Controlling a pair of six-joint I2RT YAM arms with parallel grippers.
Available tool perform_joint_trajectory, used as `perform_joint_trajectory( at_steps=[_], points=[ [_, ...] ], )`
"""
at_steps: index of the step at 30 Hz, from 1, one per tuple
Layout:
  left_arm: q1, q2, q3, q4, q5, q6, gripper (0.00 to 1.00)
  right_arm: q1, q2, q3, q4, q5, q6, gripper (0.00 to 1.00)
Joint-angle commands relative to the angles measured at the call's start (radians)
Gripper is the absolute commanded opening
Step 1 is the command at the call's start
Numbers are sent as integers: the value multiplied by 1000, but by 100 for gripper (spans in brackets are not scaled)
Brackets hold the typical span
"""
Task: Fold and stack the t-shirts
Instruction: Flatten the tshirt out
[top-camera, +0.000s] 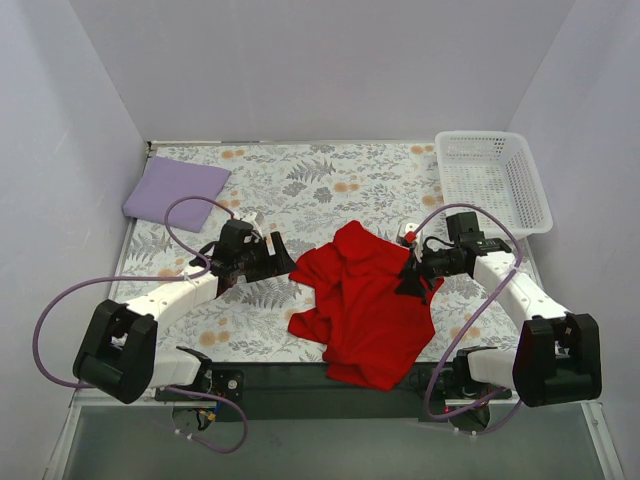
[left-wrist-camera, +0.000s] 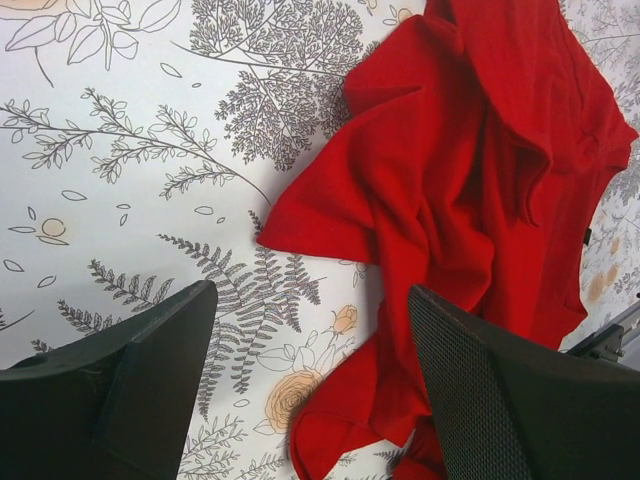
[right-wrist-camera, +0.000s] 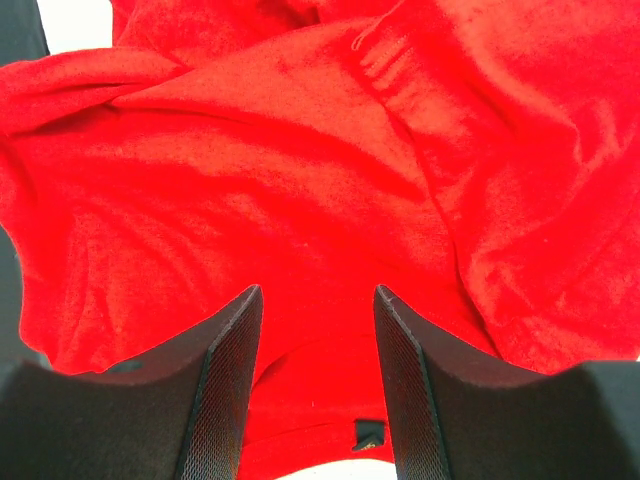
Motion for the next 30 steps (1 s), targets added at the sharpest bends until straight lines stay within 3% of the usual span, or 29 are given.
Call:
perform_joint_trajectory(
  at_steps=[1,10,17,22,30],
  points=[
    [7,-9,9,41,17,10,75,-20,-32,-10,17,-65,-14,55],
    [24,2,5,68,55,46,75,-30,-36,-10,17,-71,-16,55],
    [55,118,94,73,98,79,73,-37,-39,-14,19,-74,-16,56],
    [56,189,111,65,170,78,67,-42,-36,-12,17,-73,-16,56],
    [56,235,102,35,175,99,56,-43,-29,-10,17,-76,-16,56]
  ],
)
